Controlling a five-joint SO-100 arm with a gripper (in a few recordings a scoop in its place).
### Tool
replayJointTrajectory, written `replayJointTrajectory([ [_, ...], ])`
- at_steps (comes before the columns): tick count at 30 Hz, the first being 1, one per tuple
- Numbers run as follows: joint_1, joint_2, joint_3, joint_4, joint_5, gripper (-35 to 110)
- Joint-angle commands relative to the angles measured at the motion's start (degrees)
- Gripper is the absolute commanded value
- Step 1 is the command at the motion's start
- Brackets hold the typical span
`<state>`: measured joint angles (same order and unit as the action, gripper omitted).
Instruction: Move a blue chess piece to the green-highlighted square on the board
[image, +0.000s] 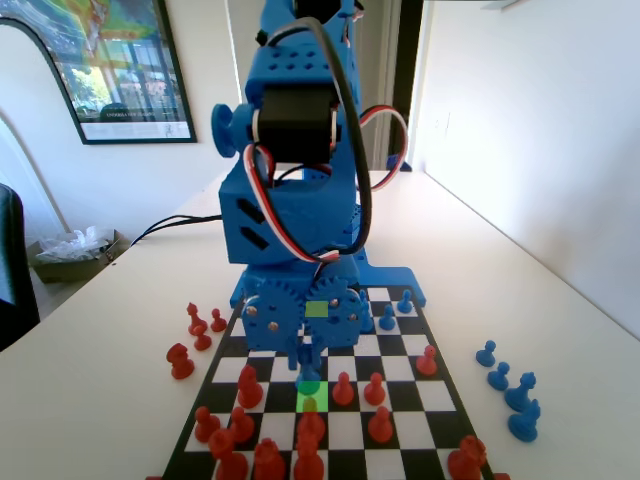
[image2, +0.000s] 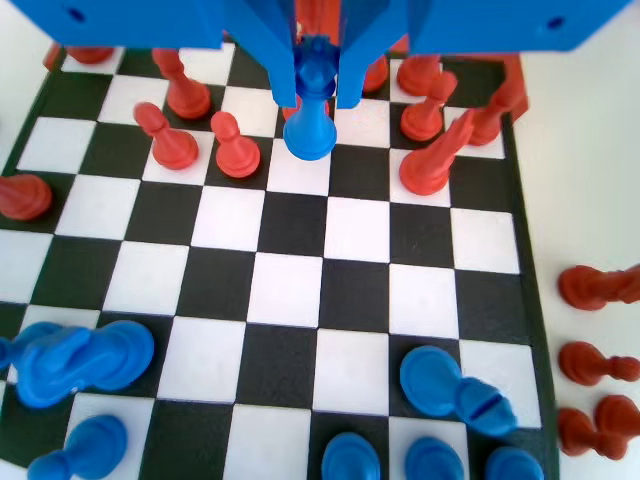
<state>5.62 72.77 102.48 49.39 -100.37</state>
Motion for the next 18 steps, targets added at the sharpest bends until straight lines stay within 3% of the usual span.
replayJointTrajectory([
  [1, -0.44, 1.85, -2.02, 0.0, -0.26, 1],
  [18, -0.97, 2.02, 1.76, -1.85, 0.53, 1],
])
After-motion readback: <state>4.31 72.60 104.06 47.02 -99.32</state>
